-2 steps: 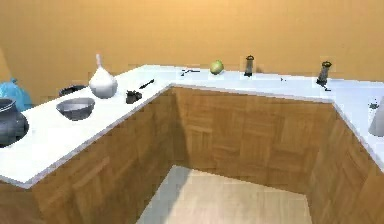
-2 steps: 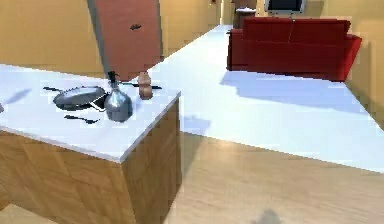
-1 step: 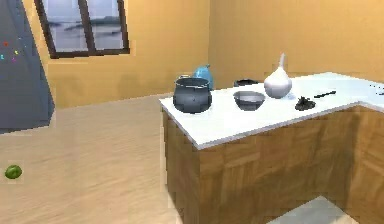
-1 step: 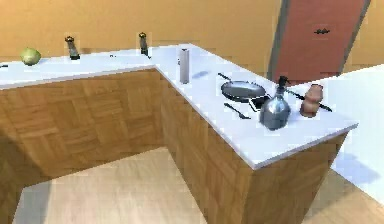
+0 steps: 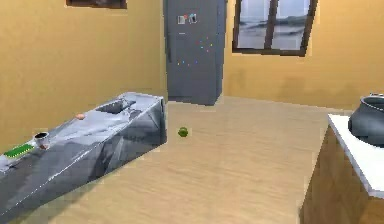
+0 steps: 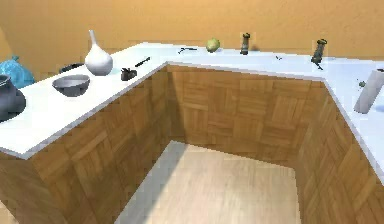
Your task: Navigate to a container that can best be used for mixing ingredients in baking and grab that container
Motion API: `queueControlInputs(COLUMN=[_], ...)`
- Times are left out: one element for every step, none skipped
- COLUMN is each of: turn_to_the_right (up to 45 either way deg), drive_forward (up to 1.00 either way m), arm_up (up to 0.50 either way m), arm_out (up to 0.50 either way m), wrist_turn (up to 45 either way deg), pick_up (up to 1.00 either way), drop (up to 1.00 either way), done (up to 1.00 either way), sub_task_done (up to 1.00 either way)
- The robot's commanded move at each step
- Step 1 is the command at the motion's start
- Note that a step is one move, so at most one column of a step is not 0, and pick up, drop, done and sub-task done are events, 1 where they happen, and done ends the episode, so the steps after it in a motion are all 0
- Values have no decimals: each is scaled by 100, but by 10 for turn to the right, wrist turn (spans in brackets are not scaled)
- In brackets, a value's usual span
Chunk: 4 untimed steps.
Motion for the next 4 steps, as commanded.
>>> queueControlInputs(turn_to_the_right=[-270,450,450,180], drive_forward=[0,0,0,0], arm_up=[0,0,0,0], arm_out=[0,0,0,0], wrist_turn=[0,0,0,0], pick_up=[0,0,0,0], drop=[0,0,0,0], done=[0,0,0,0], sub_task_done=[0,0,0,0])
